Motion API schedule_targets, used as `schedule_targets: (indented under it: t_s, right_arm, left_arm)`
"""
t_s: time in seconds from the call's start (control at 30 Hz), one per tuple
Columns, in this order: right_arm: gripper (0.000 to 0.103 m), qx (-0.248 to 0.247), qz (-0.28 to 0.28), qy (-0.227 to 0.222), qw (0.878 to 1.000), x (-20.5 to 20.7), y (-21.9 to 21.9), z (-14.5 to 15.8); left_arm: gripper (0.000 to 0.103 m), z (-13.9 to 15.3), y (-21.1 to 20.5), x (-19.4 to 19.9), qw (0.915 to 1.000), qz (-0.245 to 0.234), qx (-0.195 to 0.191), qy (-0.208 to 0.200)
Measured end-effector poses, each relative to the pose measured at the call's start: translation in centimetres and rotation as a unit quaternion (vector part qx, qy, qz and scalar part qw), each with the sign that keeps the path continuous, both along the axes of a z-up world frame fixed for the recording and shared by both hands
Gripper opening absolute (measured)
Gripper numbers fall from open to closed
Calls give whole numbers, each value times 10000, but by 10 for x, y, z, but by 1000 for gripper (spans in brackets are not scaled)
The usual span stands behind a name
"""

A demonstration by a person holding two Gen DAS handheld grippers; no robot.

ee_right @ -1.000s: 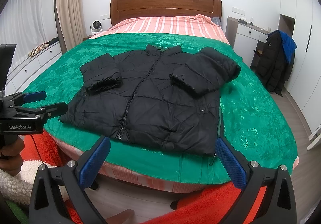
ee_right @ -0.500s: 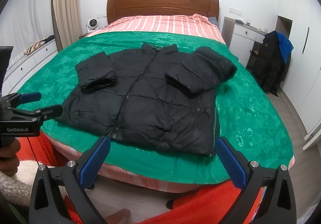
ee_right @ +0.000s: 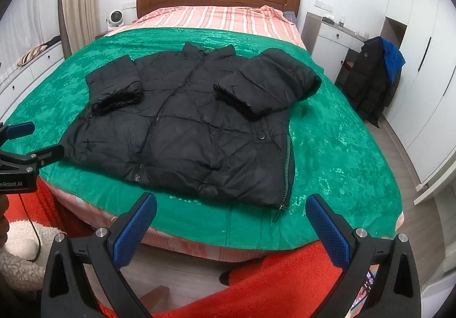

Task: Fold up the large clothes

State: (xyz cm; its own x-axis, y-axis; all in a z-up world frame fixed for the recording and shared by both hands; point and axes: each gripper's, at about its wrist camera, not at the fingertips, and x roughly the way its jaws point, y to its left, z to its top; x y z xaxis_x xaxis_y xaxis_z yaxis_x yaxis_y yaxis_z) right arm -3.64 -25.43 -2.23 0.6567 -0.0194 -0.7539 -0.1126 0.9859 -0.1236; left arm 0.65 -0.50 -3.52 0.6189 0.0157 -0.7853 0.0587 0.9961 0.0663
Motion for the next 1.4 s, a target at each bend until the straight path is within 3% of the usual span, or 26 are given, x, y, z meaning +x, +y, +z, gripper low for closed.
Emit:
schedule_targets:
  t_s: [0.53,0.67,0.73,0.83,0.97,1.0,1.03,1.07,1.1,1.13,1.2,1.27,1.33,1.4]
  right_arm:
    - [103,-3,40,33,10000,5,0,-4]
    - [103,12,24,44,10000,8,-2,-6]
    - [103,13,42,50,10000,9,-1,-8]
    - [103,34,121,53,9999,7,4,-10]
    - [103,22,197,-29,9998,1,9,-7]
    - [103,22,200,-74,9998,-1,8,-5]
    - [103,20,195,-102,9998,-3,7,-4]
    - [103,14,173,-141,9998,-5,5,-2]
    - [103,5,136,-182,9997,-7,1,0]
    - [103,-13,84,-235,9997,-10,-4,1]
    - [103,-65,-4,-294,9995,-11,-14,1]
    - [103,-109,-75,-365,9992,-7,-26,-1]
    - [103,-56,-92,-473,9988,2,-35,0]
    - [103,57,-41,-632,9980,12,-41,3]
  left_arm:
    - [103,-18,2,14,9986,8,337,408]
    - [103,-15,24,33,9990,185,359,210]
    - [103,-13,33,52,9992,44,366,130]
    - [103,-15,27,95,9961,-776,414,76]
    - [103,-61,11,173,9846,-1331,1085,336]
    - [95,-76,13,191,9838,-1240,1204,477]
    - [81,-90,19,207,9841,-1111,1232,626]
    - [46,-97,30,218,9866,-957,1079,762]
    - [29,-94,41,224,9903,-795,765,846]
    - [22,-80,60,225,9950,-600,153,781]
    - [16,-51,87,219,9970,-349,-441,534]
    - [15,-15,133,207,9968,109,-780,121]
    - [15,12,190,194,9917,733,-1032,-216]
    - [14,28,261,178,9798,1615,-1073,-491]
